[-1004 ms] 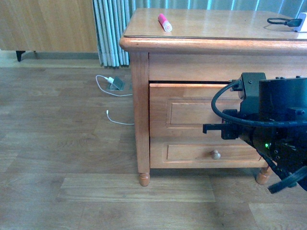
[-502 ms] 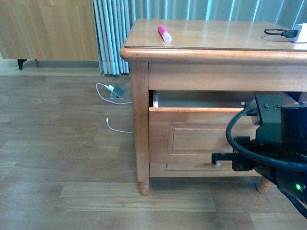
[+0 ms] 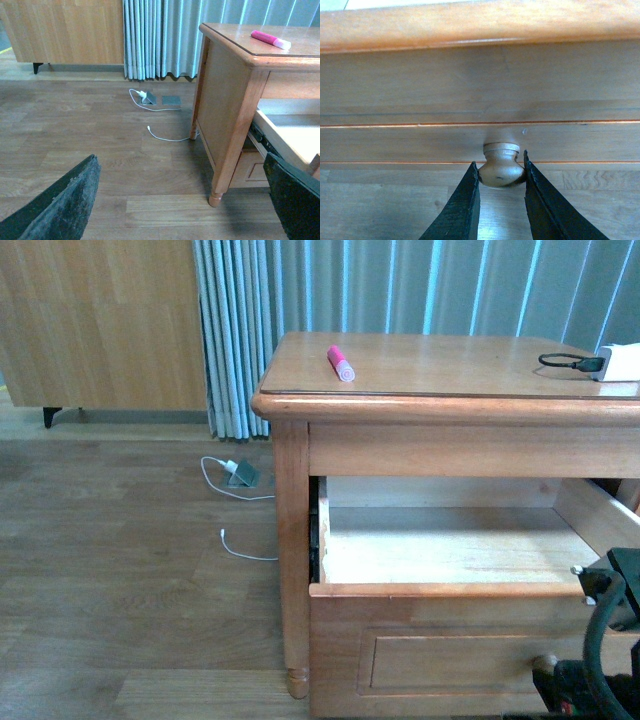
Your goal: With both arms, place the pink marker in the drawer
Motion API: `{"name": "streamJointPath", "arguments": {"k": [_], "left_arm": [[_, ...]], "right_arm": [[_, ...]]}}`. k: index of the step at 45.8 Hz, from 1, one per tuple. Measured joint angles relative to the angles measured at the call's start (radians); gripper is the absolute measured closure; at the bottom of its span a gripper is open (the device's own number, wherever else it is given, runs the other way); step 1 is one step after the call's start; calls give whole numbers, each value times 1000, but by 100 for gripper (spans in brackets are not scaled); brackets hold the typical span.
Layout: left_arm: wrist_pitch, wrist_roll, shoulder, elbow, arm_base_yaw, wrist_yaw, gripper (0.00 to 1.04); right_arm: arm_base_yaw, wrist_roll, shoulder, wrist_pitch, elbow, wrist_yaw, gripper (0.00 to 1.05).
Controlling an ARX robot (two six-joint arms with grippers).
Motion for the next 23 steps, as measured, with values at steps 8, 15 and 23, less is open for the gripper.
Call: {"name": "streamJointPath", "arguments": {"k": [8, 15, 23], "left_arm": [[0, 0, 0, 0, 0, 0, 6], [0, 0, 0, 0, 0, 0, 6], [0, 0, 0, 0, 0, 0, 6]], "right_arm": [[8, 4, -98, 0, -50, -45, 64], [5, 2, -249, -65, -97, -94, 42], [-78, -5, -578, -292, -159, -188, 10]]}}
